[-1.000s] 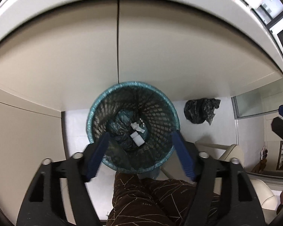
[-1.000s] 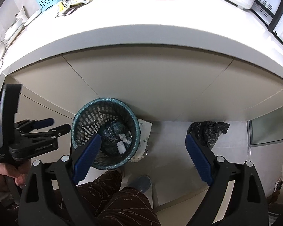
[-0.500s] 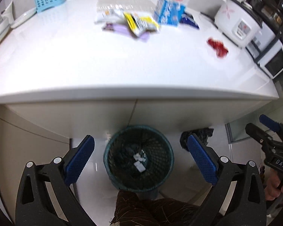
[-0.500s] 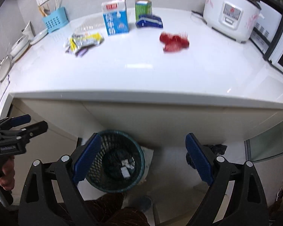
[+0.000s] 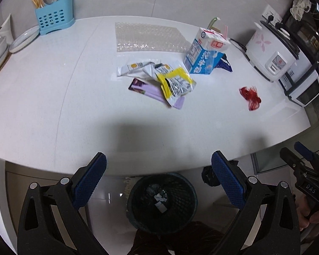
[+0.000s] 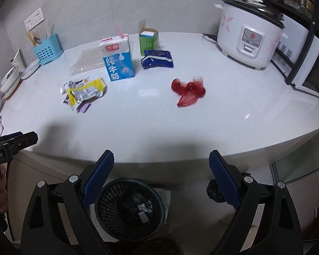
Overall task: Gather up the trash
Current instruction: 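Raise both tools back up toward the counter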
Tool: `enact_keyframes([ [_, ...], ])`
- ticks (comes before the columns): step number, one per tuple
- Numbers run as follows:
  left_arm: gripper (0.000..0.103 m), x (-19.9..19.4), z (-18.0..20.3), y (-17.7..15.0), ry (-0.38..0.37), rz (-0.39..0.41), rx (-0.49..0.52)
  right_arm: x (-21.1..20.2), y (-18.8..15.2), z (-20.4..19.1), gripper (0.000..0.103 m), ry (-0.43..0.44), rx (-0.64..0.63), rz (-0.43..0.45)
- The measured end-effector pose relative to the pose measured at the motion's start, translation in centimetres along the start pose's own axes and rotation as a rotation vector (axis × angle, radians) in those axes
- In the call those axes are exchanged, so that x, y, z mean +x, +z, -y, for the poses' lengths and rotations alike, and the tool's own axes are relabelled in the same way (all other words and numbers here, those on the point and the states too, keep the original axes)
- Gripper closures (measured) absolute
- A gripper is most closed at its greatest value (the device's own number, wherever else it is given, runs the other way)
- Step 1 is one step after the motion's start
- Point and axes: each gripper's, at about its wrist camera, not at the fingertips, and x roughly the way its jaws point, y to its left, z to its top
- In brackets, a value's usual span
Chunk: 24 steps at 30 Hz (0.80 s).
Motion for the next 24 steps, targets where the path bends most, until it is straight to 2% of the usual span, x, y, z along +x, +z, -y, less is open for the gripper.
enact_keyframes([
  [11,0.006,1.9,0.0,4.1,0.011,-0.013,-0.029,1.6,4.2,2.1,0.016,-0.039,0.012,0.007],
  [24,0.007,6.1,0.4,8.0,0.1,-0.055,-0.146,8.0,9.4,5.0,0.016,-0.016,-0.049,-0.057],
])
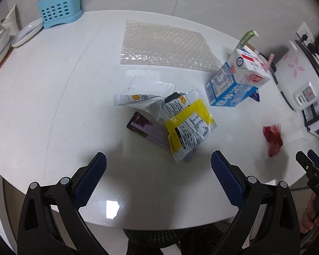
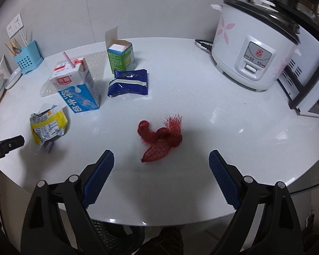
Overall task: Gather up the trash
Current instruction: 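Raise both tools back up toward the counter, then grasp the yellow snack wrapper with the left tool while the right tool grasps the red mesh bag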
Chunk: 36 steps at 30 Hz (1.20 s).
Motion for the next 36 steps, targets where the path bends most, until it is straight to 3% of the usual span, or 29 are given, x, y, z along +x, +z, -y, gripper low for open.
enact_keyframes([
  [15,0.018,4.7,2.4,2.7,0.085,-0.096,-0.038,6.0,2.4,2.0,0.027,0.019,-0.007,-0.113],
  [21,0.036,5.8,2.9,2.9,0.093,-0.126,-0.043,7.6,2.4,2.0,0.037,0.037,-0.012,-0.15],
  [31,0.072,5.5,4.2,3.1,0.101,-0.123,-0.012,8.7,2.6,0.9,0.065,0.036,-0.057,-0.161],
  [36,0.077,4.7,4.3,2.9,0.081,-0.101,-0.013,8.5,2.7,0.7,0.086,0.023,-0.071,-0.153],
])
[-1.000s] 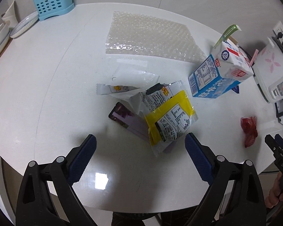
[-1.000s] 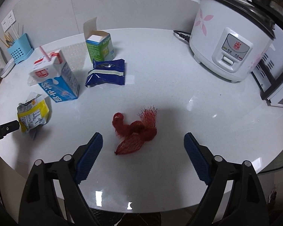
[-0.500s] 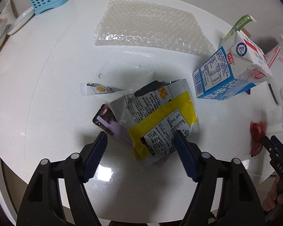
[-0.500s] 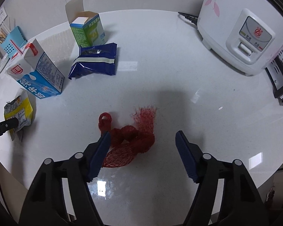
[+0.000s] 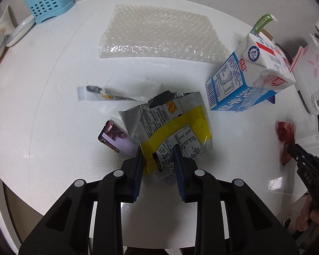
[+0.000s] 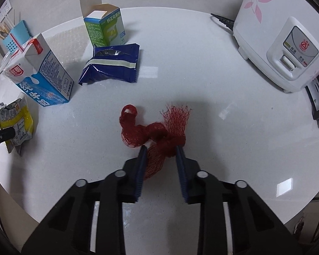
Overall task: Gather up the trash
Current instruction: 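Grasp the yellow snack wrapper with the left tool while the right tool grasps the red mesh bag, then lift the wrapper with the left tool while the right tool lifts the red mesh bag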
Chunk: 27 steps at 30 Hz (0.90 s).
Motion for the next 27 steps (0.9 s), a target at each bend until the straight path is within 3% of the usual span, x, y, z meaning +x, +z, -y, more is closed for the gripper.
enact_keyframes([
  [5,0.078,-1.4,-0.1,-0.2,-0.011,0.035,0.007,-0.6,0.0,0.1,0.094,-0.016,0.007,0.021],
  [27,0.079,-6.2,-1.8,-2.9,-0.087,0.111,0.079,-6.1,-2.0,-1.3,0.095,-0.055,0.041,0.109],
])
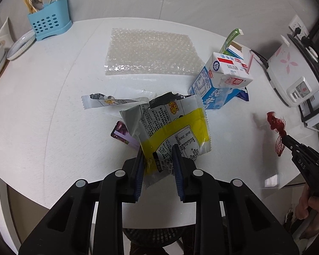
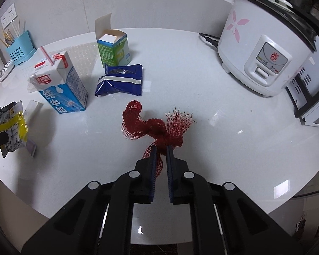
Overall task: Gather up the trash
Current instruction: 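Lift the wrapper with the left tool while the right tool lifts the red mesh bag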
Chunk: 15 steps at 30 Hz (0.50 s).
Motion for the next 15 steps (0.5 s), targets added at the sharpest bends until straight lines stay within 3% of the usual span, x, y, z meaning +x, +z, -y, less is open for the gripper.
enact_keyframes([
  [15,0.079,-4.2,-2.6,-3.5,-0.078,0.027,0.117,-6.5,-4.6,-4.9,0.095,-0.019,0.074,0.063],
])
